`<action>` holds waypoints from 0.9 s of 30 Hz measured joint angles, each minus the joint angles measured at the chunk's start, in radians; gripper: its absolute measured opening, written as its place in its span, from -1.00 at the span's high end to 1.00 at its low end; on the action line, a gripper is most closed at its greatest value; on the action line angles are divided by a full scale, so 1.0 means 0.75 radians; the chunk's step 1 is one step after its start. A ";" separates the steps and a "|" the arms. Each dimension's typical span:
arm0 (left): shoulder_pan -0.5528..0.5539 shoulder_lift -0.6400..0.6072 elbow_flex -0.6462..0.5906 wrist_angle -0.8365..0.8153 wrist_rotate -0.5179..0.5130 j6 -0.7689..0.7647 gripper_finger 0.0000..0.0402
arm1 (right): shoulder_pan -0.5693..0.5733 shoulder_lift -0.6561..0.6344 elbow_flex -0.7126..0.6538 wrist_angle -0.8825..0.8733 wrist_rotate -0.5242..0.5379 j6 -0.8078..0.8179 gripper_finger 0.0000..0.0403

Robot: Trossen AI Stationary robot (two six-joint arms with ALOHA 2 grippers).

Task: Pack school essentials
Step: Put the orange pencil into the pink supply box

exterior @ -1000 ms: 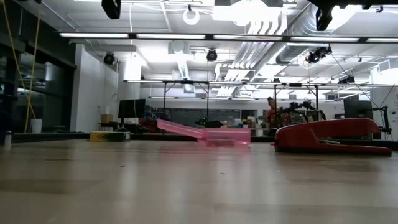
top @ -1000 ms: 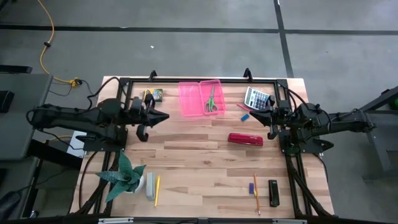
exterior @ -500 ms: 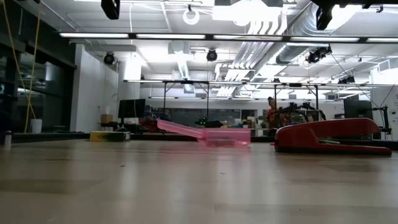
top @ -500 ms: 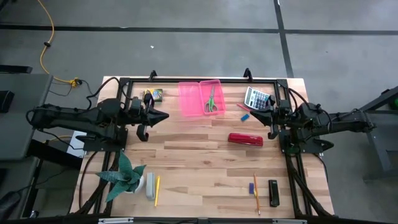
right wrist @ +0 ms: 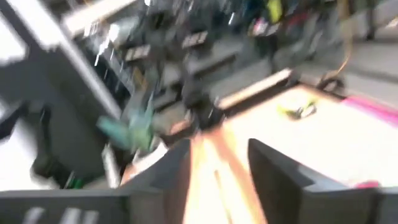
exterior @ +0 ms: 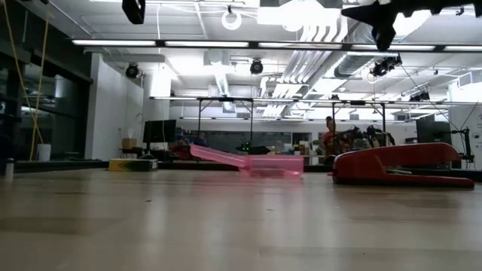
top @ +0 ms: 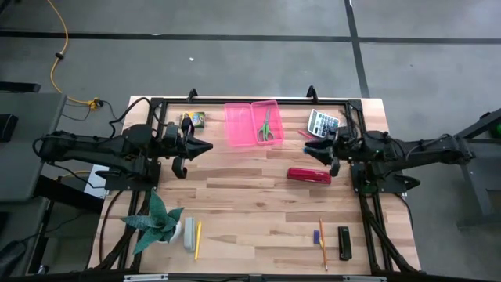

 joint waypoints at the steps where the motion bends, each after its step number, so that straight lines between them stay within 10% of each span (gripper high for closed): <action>1: 0.002 0.000 0.000 0.000 -0.001 -0.007 1.00 | 0.004 0.028 0.056 -0.095 -0.048 0.007 0.15; 10: 0.011 -0.002 0.000 -0.002 0.007 -0.030 1.00 | 0.224 0.451 0.568 -1.237 -0.201 0.607 0.00; 21: 0.011 -0.002 -0.001 -0.036 0.011 -0.030 1.00 | 0.576 0.852 0.581 -1.271 -0.382 1.714 0.00; 27: 0.010 -0.002 -0.001 -0.032 0.011 -0.030 1.00 | 0.694 1.090 0.579 -1.219 -0.449 1.966 0.00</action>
